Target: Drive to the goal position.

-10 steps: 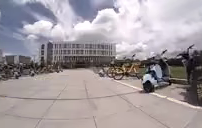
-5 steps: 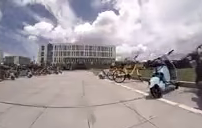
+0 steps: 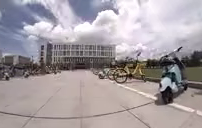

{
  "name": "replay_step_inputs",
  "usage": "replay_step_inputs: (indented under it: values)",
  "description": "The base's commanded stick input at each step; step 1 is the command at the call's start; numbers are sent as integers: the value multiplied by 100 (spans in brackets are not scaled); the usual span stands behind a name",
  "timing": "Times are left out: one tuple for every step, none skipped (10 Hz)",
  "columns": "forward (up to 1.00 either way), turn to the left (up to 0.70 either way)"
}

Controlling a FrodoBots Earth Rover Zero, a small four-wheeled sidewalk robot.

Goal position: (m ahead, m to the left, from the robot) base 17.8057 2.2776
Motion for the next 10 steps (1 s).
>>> replay_step_inputs:
  values:
    - [70,3]
    - [70,3]
    - [70,3]
    - [70,3]
    - [70,11]
    - [70,38]
    - [70,38]
    - [70,38]
    - [70,38]
    - [70,38]
